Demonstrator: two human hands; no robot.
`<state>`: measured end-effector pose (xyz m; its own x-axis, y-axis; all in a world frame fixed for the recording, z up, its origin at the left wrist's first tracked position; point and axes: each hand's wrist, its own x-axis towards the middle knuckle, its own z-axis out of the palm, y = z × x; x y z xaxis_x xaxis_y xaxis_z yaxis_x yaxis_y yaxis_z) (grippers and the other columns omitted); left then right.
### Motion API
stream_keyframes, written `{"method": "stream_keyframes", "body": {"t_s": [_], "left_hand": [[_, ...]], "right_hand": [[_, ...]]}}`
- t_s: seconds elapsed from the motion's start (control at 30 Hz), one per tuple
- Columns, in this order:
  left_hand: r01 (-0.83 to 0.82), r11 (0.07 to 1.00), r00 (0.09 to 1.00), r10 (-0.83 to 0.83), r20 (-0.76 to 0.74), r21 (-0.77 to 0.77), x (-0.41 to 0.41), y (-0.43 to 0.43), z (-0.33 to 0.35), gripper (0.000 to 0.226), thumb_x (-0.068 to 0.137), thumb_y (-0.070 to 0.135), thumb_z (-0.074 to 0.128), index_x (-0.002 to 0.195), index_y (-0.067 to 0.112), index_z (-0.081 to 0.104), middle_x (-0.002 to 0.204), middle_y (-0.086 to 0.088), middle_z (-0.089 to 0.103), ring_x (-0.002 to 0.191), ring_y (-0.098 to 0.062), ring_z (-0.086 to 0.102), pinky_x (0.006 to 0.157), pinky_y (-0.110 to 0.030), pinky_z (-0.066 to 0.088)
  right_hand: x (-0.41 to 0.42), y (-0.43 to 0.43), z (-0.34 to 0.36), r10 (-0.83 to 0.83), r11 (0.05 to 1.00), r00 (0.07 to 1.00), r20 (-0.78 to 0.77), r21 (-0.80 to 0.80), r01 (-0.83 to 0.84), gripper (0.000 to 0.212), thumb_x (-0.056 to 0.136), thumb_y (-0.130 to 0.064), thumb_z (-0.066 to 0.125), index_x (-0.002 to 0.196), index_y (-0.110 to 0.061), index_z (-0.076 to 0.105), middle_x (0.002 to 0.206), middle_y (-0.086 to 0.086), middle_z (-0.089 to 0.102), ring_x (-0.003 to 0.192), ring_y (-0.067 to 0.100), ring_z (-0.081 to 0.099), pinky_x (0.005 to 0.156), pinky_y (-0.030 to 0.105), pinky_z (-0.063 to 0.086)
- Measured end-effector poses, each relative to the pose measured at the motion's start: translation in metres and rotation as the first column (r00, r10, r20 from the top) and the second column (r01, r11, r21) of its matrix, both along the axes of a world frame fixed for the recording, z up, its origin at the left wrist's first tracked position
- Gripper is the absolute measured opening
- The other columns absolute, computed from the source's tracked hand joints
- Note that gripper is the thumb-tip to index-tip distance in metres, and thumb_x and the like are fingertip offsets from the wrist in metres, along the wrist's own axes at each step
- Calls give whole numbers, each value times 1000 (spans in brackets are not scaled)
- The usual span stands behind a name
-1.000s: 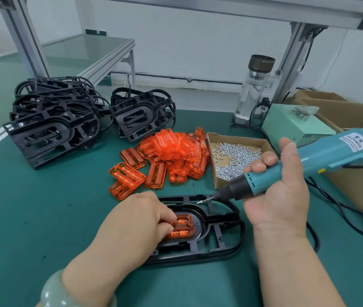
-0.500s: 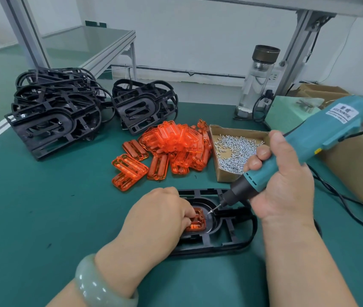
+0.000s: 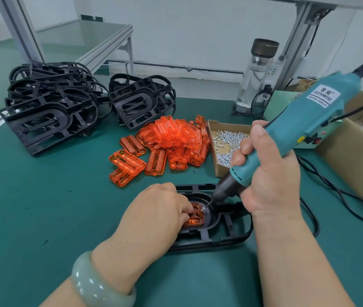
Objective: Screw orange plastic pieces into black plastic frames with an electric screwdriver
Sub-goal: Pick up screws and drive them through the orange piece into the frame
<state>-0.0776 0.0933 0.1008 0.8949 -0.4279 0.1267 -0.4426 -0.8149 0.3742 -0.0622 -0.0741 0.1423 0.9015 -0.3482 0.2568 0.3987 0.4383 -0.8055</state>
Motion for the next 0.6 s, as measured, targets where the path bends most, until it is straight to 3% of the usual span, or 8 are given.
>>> {"method": "stream_keyframes", "body": {"t_s": [0.3,0.6], "left_hand": [[1,1000,1000,0,-3,31,0,-1,1,25,93,38,51,113,42,64,103,11,52,103,-11,50,89,-26,40],[-13,999,1000,13,-2,45,0,-2,2,26,93,34,51,115,41,64,103,9,54,104,-12,49,89,-28,41]], "right_hand": [[-1,4,1,16,998,1000,13,-64,-15,7,82,-17,59,88,-16,56,55,-4,49,45,12,46,47,22,40],[-2,10,3,150,974,985,90,-182,-131,11,85,-15,57,96,-15,56,58,-6,52,48,13,47,51,24,41]]}}
